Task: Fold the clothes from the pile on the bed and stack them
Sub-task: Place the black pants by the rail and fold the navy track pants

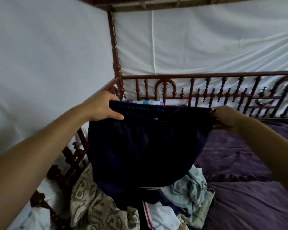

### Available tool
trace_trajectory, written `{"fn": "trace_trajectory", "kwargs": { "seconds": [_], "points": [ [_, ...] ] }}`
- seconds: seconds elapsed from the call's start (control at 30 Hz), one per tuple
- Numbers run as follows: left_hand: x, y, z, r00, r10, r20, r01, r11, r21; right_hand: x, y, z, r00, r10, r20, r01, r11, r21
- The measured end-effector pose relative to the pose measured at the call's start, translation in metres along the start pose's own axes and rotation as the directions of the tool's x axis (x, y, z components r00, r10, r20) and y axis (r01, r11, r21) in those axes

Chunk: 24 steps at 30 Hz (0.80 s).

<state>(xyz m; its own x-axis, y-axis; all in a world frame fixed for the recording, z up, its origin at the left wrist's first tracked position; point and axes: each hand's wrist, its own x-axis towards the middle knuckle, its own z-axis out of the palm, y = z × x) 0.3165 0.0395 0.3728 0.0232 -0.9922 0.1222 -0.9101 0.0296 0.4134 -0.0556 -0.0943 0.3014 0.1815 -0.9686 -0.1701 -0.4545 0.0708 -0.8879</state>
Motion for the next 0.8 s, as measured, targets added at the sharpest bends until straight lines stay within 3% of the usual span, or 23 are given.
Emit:
{"fn": "trace_trajectory", "kwargs": {
  "seconds": [0.1,0.2,0.27,0.33,0.4,0.43,0.5,0.57,0.67,0.7,0.8],
  "points": [
    [0.024,0.016,-0.005,0.998,0.045,0.044,-0.045,0.999,-0.001,-0.026,-0.02,-0.025,0.997,0.021,-0.078,0.021,0.862,0.506],
    [0.046,0.042,-0.007,0.989,0.139,-0.046,-0.131,0.981,0.144,-0.056,-0.028,-0.046,0.982,0.102,-0.16,0.031,0.747,0.664],
    [0.058,0.065,-0.011,0.954,0.24,-0.182,-0.199,0.956,0.216,-0.079,-0.03,-0.061,0.954,0.062,-0.293,0.122,0.812,0.57],
    [0.07,0.087,-0.017,0.892,0.324,-0.314,-0.269,0.941,0.207,-0.107,-0.03,-0.077,0.913,-0.175,-0.369,0.307,0.89,0.338],
    [0.081,0.114,-0.021,0.829,0.359,-0.428,-0.329,0.933,0.143,-0.139,-0.025,-0.096,0.851,-0.455,-0.264,0.482,0.875,0.044],
    [0.087,0.129,-0.022,0.801,0.371,-0.47,-0.361,0.925,0.115,-0.155,-0.021,-0.108,0.828,-0.526,-0.192,0.512,0.85,-0.124],
    [0.096,0.166,-0.015,0.747,0.405,-0.527,-0.432,0.898,0.079,-0.177,-0.008,-0.132,0.819,-0.559,-0.13,0.454,0.77,-0.449],
    [0.105,0.205,0.004,0.721,0.437,-0.538,-0.491,0.87,0.049,-0.189,0.016,-0.154,0.782,-0.59,-0.203,0.328,0.666,-0.67],
    [0.116,0.254,0.051,0.78,0.44,-0.445,-0.471,0.881,0.045,-0.204,0.071,-0.187,0.684,-0.642,-0.347,0.238,0.645,-0.726],
    [0.119,0.269,0.071,0.81,0.433,-0.395,-0.445,0.893,0.068,-0.211,0.092,-0.2,0.689,-0.614,-0.386,0.212,0.68,-0.702],
    [0.12,0.32,0.142,0.863,0.439,-0.252,-0.417,0.899,0.136,-0.234,0.159,-0.244,0.796,-0.439,-0.416,0.093,0.769,-0.633]
  ]
}}
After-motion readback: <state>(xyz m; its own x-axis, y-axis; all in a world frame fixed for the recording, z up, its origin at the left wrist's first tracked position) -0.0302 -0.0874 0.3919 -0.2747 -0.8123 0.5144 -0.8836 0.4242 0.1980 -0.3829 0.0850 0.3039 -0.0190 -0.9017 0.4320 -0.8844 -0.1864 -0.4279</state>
